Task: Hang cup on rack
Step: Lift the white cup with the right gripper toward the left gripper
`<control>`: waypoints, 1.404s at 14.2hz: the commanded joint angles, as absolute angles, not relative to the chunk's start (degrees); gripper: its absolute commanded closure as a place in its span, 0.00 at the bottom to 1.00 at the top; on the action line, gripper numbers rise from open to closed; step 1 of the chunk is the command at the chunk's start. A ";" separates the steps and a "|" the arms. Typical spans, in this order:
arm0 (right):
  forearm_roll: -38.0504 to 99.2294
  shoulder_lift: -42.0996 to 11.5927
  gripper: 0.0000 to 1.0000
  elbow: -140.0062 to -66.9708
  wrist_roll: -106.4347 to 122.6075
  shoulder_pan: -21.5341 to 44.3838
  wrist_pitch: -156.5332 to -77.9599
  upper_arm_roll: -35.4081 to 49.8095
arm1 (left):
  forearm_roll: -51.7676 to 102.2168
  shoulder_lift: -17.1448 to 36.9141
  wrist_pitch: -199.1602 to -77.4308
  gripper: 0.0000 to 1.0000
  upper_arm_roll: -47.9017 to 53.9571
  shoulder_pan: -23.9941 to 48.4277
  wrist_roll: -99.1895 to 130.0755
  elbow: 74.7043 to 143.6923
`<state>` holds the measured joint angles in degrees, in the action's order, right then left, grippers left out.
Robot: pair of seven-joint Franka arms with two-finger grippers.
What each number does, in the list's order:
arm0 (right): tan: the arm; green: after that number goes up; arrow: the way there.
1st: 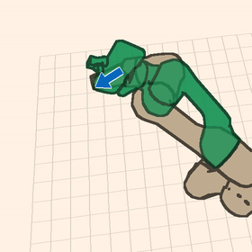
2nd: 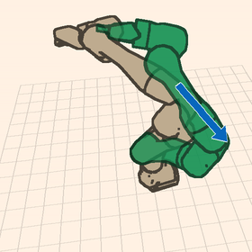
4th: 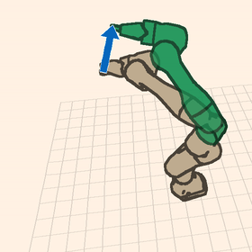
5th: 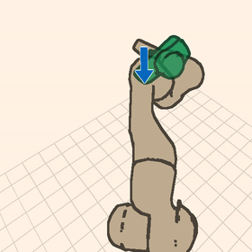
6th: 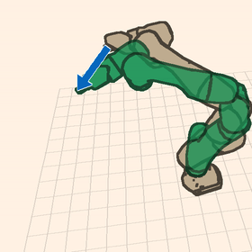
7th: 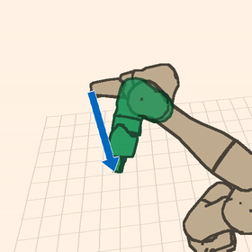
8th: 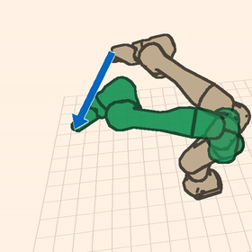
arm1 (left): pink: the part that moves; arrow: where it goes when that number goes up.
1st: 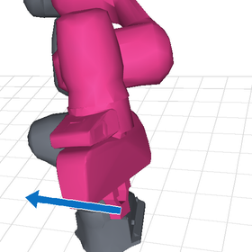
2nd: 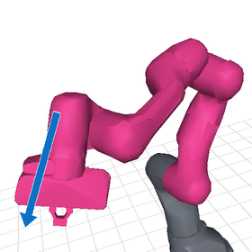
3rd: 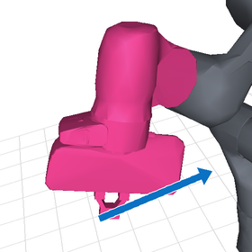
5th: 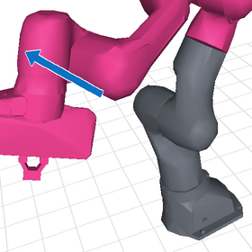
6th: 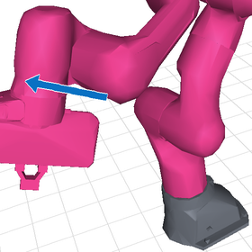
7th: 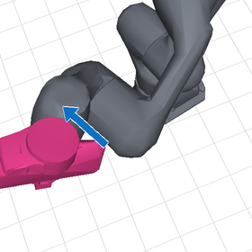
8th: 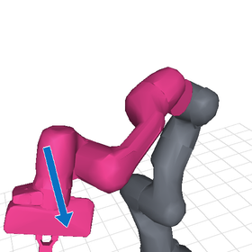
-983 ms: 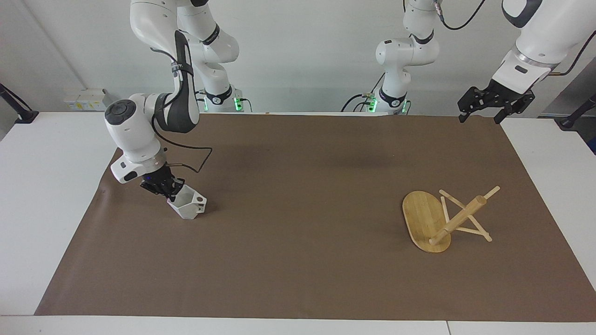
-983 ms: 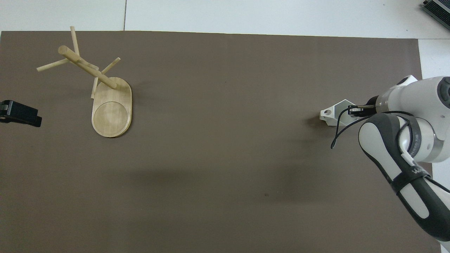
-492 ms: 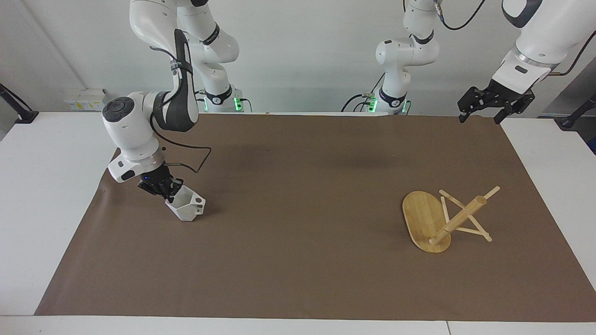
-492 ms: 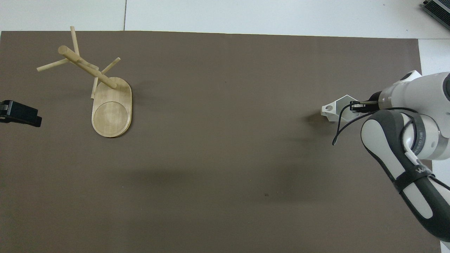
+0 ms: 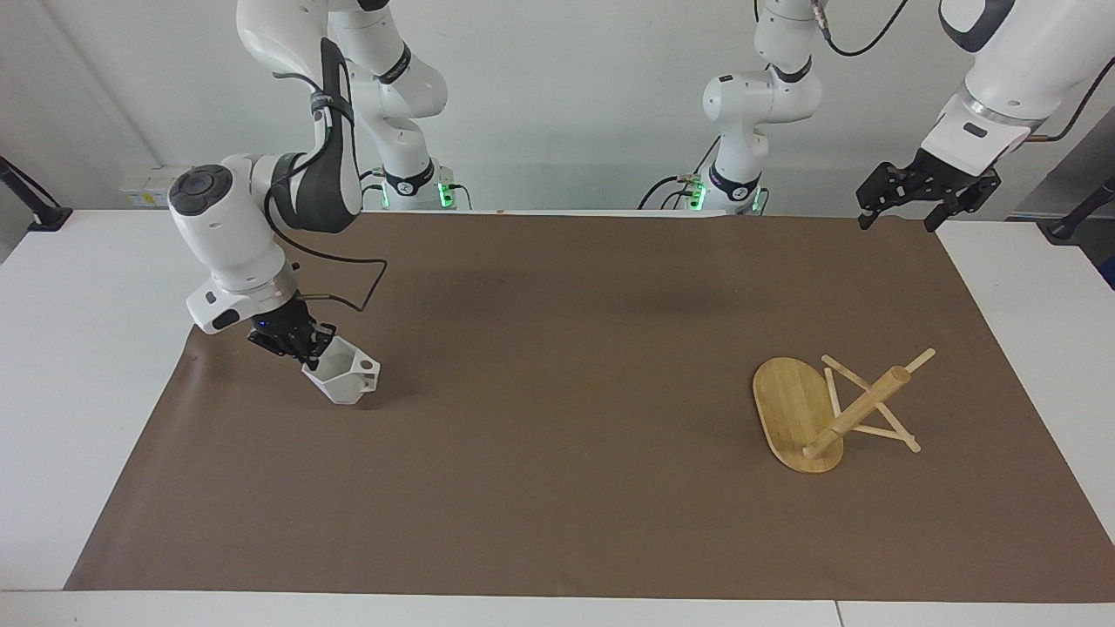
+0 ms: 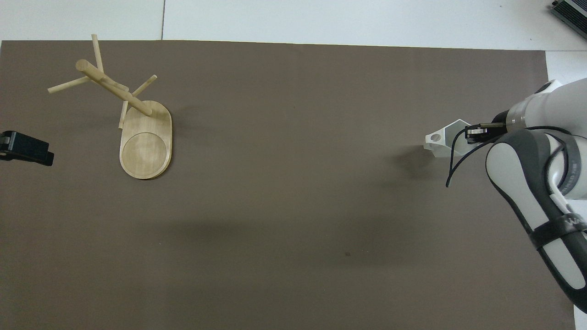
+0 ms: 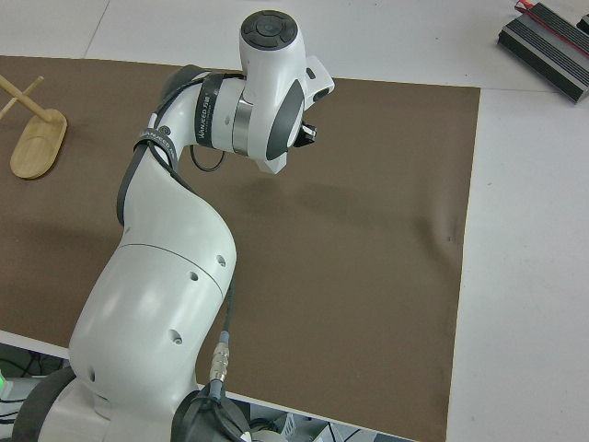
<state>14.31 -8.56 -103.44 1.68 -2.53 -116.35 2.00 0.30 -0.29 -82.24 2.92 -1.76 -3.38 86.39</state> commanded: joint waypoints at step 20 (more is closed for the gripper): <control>46.56 -8.88 1.00 -103.71 -1.24 -1.49 -130.78 23.03 | 9.74 -7.55 -97.61 0.00 3.43 -3.34 -25.88 103.08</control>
<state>42.51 -8.73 -103.30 -4.68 -1.07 -129.62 22.45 6.98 -4.01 -91.11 3.54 -3.28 -18.21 96.61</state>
